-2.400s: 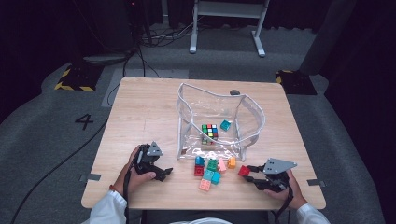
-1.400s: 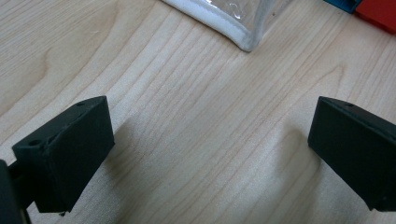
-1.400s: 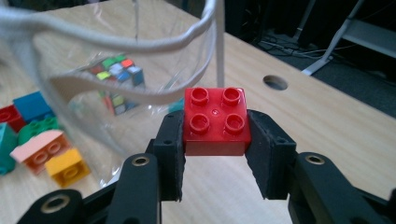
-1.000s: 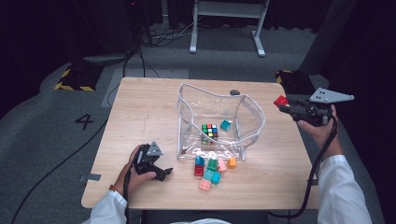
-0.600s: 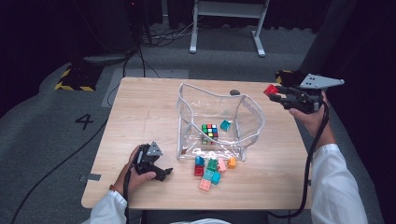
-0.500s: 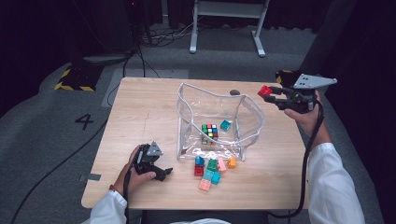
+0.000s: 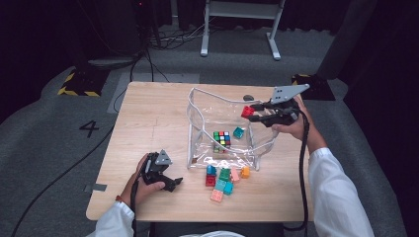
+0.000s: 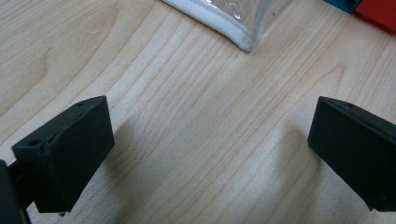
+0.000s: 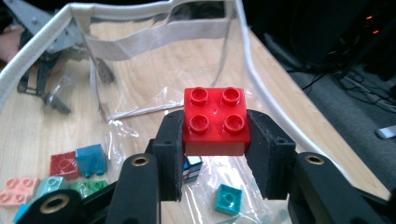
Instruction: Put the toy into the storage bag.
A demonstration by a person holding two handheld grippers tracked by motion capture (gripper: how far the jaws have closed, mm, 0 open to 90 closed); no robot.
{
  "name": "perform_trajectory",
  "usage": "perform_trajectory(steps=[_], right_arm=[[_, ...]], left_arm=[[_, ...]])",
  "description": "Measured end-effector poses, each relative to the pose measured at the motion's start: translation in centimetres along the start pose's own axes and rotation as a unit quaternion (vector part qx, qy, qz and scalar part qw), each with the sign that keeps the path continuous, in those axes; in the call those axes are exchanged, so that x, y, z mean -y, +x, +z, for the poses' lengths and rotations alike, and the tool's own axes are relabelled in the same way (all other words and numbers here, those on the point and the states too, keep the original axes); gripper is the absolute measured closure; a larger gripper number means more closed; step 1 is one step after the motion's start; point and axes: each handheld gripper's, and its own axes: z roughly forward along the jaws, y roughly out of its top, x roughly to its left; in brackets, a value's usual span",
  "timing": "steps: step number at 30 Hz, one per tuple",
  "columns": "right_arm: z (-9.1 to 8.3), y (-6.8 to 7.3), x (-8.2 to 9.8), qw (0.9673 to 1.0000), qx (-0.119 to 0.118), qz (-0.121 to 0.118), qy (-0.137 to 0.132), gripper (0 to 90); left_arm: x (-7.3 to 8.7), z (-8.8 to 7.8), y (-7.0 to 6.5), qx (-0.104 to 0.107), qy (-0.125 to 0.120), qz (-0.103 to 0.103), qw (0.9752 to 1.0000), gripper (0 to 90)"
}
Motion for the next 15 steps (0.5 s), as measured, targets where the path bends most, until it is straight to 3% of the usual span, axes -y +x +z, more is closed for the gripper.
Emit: perform_trajectory(steps=[6, 10, 15], right_arm=[[2.1, 0.3, -1.0, 0.9977, -0.018, -0.021, 0.061, 59.2], [3.5, 0.3, -1.3, 0.9932, -0.020, -0.032, 0.111, 59.1], [4.4, 0.1, -1.3, 0.9888, -0.025, -0.038, 0.142, 59.2]], left_arm=[[0.0, 0.0, 0.0, 0.000, -0.001, 0.002, 1.0000, 0.4], [0.0, 0.0, 0.0, -0.001, -0.001, 0.002, 1.0000, 0.4], [0.0, 0.0, 0.0, 0.000, 0.000, 0.000, 1.0000, 0.4]])
